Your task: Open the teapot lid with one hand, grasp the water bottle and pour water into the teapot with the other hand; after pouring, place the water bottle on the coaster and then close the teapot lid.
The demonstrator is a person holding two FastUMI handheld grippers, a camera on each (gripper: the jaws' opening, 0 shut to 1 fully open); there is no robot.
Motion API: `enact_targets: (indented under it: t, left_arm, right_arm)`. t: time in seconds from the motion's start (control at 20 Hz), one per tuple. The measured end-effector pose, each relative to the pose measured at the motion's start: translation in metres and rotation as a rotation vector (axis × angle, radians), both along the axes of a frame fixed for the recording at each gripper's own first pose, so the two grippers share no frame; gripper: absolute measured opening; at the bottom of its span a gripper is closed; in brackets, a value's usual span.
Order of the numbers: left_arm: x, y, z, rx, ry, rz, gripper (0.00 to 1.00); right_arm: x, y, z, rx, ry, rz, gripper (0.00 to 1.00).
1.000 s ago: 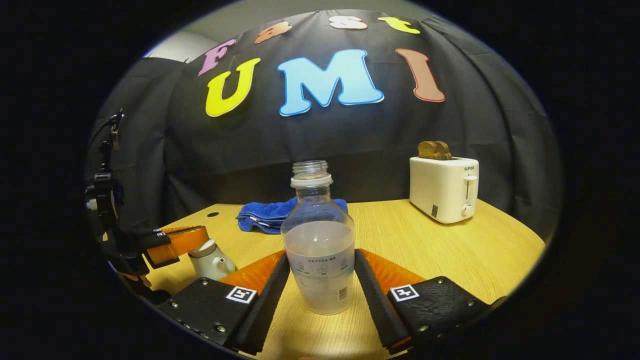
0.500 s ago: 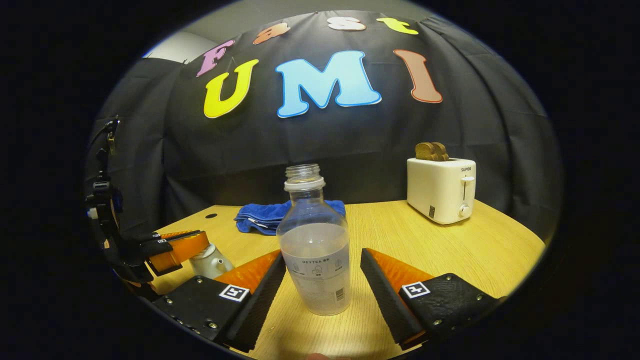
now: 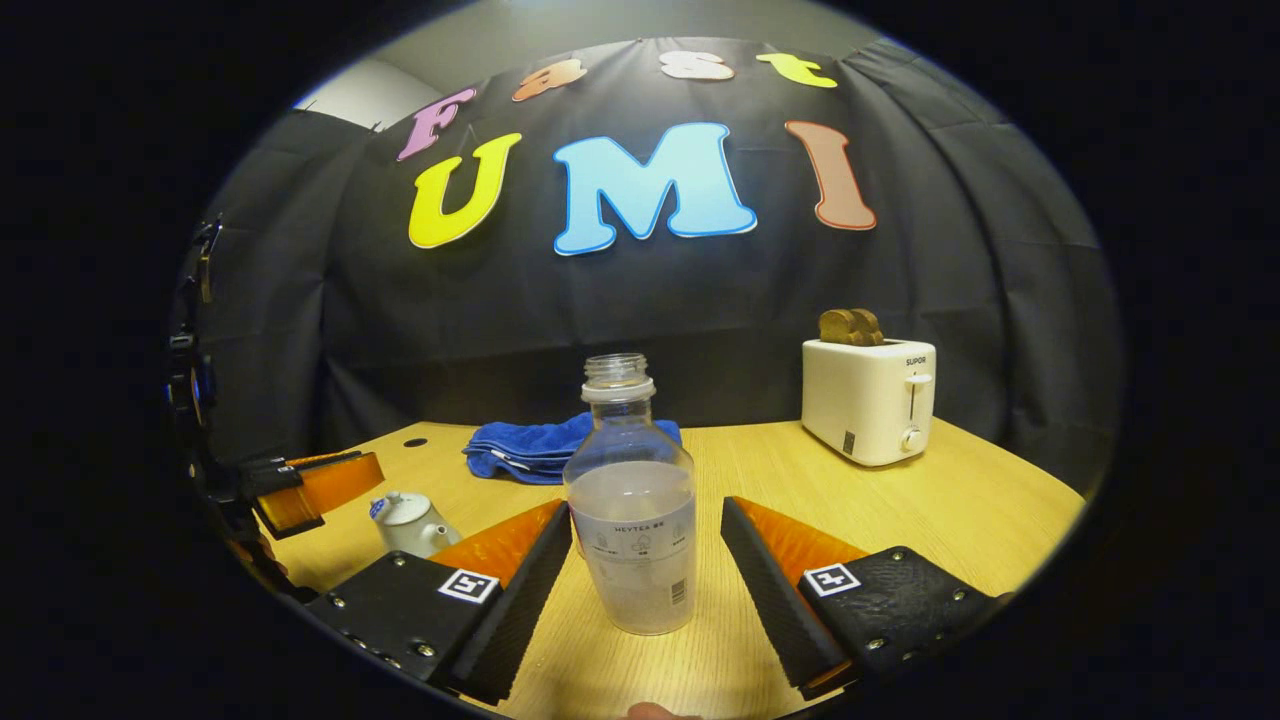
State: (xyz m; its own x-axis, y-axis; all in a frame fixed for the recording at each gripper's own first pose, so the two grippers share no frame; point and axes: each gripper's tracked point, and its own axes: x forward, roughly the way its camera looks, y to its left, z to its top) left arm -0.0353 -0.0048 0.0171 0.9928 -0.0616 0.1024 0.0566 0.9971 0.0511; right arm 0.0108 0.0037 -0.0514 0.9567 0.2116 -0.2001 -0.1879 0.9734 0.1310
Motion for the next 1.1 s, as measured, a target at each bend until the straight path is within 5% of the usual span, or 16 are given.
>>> enact_targets:
  t: [0.6,1.1]
  left_arm:
    - [-0.060,-0.009,-0.027,0.000,-0.010,0.046,0.31]
    - [-0.083,-0.010,-0.032,0.001,-0.032,0.087,0.31]
  right_arm:
    - [-0.074,-0.009,0.007,-0.109,-0.102,-0.185,0.95]
    - [-0.088,0.011,0.000,-0.063,-0.076,-0.160,0.95]
